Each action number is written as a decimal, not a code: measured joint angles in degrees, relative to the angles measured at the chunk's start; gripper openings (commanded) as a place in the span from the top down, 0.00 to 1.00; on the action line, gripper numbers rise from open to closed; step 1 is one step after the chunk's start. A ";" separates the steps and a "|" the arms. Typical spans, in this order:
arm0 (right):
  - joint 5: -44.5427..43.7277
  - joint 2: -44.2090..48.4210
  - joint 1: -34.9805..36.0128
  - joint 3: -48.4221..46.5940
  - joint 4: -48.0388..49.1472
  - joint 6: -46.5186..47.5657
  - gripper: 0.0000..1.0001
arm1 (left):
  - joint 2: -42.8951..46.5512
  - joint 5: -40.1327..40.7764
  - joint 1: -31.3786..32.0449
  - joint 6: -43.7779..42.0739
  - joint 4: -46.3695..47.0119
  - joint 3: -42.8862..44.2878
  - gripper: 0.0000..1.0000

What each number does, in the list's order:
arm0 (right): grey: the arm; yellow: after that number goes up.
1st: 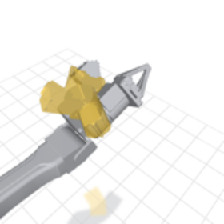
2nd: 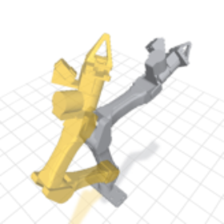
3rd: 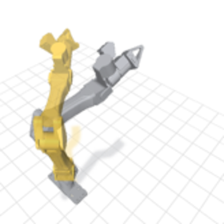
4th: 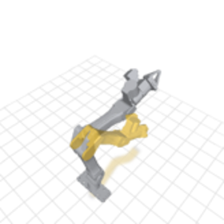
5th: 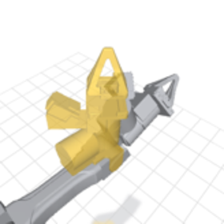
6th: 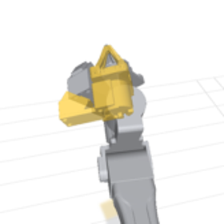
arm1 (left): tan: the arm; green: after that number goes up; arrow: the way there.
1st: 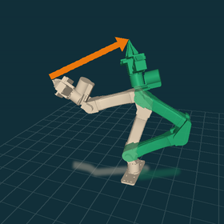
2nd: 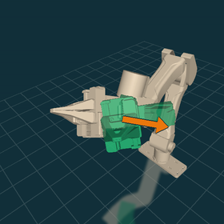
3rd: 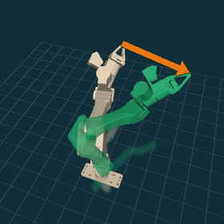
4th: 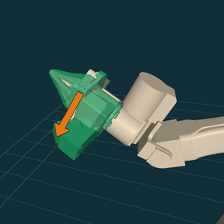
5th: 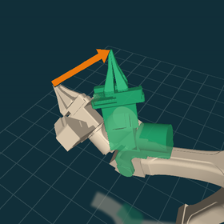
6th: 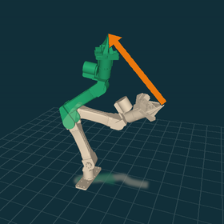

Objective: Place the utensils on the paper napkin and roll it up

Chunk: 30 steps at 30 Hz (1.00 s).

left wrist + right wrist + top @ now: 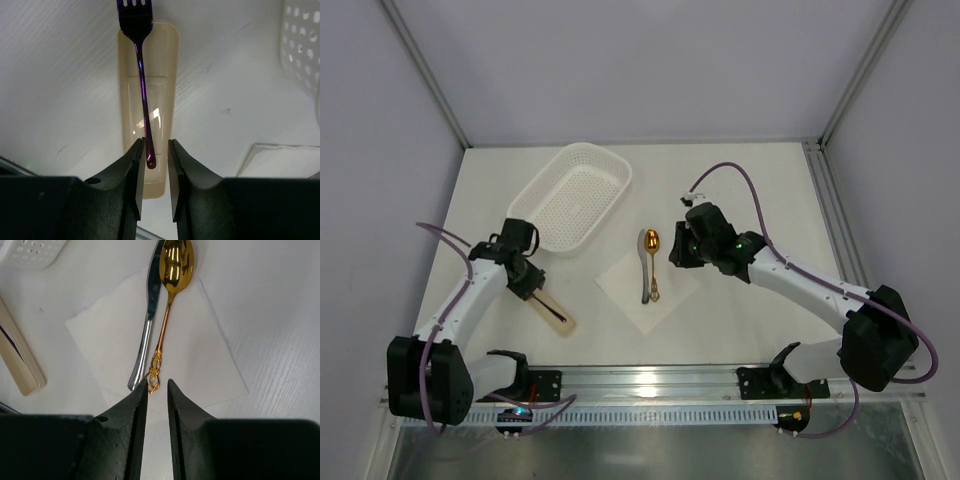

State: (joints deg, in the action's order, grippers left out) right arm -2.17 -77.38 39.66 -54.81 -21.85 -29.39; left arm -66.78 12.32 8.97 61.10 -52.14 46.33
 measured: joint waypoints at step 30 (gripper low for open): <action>-0.02 3.91 -0.02 3.02 0.22 0.42 0.76 | -10.08 -0.76 -1.95 -1.33 10.12 -7.21 1.00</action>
State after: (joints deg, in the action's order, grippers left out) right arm -2.20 -73.47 39.64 -51.79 -21.63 -28.97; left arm -76.86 11.55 7.03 59.77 -42.02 39.11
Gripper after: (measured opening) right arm 0.245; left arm 0.050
